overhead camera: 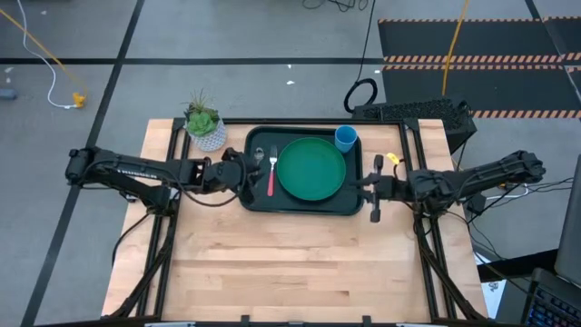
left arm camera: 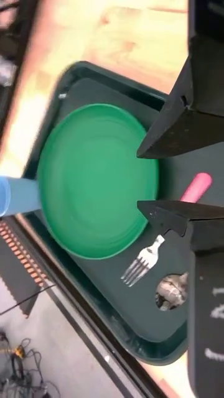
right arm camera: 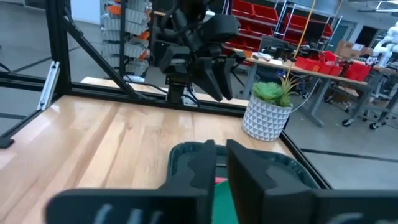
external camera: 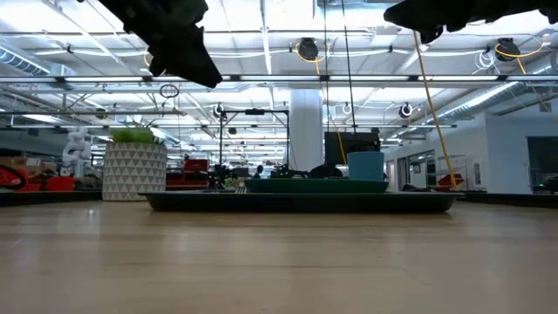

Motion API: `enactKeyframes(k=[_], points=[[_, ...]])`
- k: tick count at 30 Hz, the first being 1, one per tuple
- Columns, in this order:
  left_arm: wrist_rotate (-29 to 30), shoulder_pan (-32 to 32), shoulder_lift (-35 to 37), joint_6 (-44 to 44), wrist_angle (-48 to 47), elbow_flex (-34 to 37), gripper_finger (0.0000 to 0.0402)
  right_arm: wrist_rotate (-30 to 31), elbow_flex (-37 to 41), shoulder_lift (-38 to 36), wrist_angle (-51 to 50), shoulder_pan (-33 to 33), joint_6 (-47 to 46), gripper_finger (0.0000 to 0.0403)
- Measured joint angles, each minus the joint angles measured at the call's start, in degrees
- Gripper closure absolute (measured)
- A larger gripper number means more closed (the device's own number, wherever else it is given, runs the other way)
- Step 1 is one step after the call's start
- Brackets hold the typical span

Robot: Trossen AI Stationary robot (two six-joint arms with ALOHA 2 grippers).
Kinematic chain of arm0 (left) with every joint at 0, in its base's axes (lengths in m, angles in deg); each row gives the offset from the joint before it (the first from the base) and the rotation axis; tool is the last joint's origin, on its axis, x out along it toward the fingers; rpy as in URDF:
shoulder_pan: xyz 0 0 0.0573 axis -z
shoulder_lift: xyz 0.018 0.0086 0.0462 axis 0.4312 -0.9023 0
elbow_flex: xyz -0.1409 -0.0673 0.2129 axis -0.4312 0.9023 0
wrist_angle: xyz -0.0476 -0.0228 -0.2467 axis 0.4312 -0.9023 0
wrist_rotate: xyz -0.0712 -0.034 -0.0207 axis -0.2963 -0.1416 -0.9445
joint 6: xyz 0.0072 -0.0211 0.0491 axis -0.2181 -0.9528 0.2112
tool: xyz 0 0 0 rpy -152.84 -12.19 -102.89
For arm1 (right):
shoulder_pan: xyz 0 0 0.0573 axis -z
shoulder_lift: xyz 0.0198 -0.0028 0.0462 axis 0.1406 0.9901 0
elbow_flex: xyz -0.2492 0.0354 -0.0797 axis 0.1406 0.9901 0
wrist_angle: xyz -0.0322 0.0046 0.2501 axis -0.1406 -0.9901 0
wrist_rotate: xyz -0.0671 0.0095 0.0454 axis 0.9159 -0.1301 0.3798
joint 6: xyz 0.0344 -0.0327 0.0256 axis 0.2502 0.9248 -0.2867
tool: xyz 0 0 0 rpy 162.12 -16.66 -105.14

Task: Pick and place plate/cup/fork/spoon on tray
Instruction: Return to Home Position

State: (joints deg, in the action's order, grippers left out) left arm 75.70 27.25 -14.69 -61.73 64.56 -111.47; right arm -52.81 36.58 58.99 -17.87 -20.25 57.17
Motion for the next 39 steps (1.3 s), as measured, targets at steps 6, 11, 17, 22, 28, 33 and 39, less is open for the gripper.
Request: enactKeyframes(k=[6, 11, 17, 22, 28, 33, 39], points=[[-0.33, 0.8, -0.02, 2.14, 0.53, 0.0, 0.0288, -0.14, 0.0, -2.6, -3.09, 0.0, -0.6, 0.0397], [-0.57, 2.82, 0.46, 6.58, 1.32, 0.0, 0.0349, -0.28, 0.0, -5.32, -5.82, 0.0, -1.49, 0.0401], [-1.71, 4.84, 1.67, 10.2, 2.7, 0.11, 0.0393, -0.39, 0.0, -7.43, -8.62, 0.0, -0.79, 0.0402], [-2.64, 6.07, 4.12, 12.8, 9.05, 3.59, 0.0395, -1.59, 0.0, -8.26, -10.04, 0.0, -0.56, 0.0402], [-9.91, 6.08, 8.47, 18.31, 29.48, 15.86, 0.0392, -1.7, 0.0, -8.31, -10.73, 0.0, -0.15, 0.0403], [-10.75, 6.08, 12.95, 21.11, 37.36, 23.03, 0.0398, -1.72, 0.2, -8.32, -10.99, 0.0, 0.02, 0.0403], [-10.81, 6.09, 18.77, 21.42, 38.56, 28.17, 0.0389, -1.59, 4.53, -9.73, -8.33, 0.02, 1.18, 0.0403]])
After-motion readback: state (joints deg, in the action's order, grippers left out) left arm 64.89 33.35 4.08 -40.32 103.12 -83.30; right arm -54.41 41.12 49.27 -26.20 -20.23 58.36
